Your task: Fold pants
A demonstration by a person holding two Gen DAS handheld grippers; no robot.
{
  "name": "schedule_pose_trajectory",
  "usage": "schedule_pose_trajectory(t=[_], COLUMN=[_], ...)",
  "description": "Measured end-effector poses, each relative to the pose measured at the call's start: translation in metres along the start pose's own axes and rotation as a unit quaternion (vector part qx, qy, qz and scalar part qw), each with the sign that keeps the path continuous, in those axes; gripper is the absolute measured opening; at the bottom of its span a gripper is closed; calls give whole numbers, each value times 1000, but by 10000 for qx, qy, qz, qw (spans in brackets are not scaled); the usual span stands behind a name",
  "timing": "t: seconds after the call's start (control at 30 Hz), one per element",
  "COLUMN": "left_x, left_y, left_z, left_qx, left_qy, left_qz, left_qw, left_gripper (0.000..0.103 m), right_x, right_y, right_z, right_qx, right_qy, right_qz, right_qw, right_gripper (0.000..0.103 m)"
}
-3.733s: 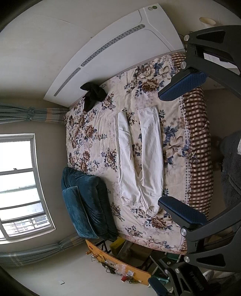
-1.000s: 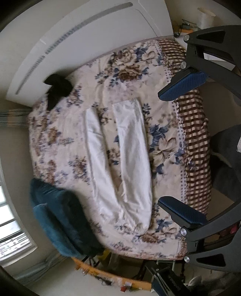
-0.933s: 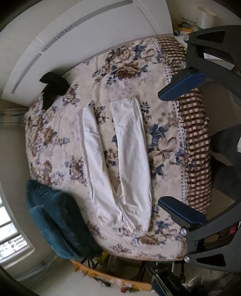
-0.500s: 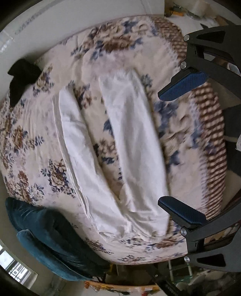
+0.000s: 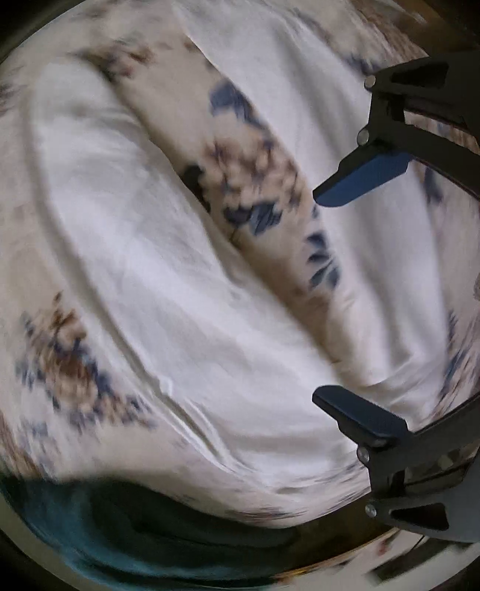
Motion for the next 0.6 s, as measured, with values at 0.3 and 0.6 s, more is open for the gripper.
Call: schedule_pose_trajectory(t=[0.3,0.6], left_x=[4,13], left_y=[-59,-53], left_z=[-44,-41], left_qx=[-138,-42], left_qy=[4,-133], left_qz=[-330,-678], left_qw=[9994,9976], left_gripper=[78,78], right_x=[-7,-18], right_y=[-65,-56], right_z=[-37,-52], right_qx=[155,184], right_qy=[-294,890], right_qz=[-818,37], right_qw=[9961,9959], right_gripper=[26,22])
Point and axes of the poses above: each gripper's, at about its wrist camera, not at the fingertips, and y roughly against the way its jaws point, x to its right, z to its underside, the point moved 9 cm from there along -y, roughly the way its jaws point, and after that the axes turned 14 degrees about -x, right-handed, at the moved point
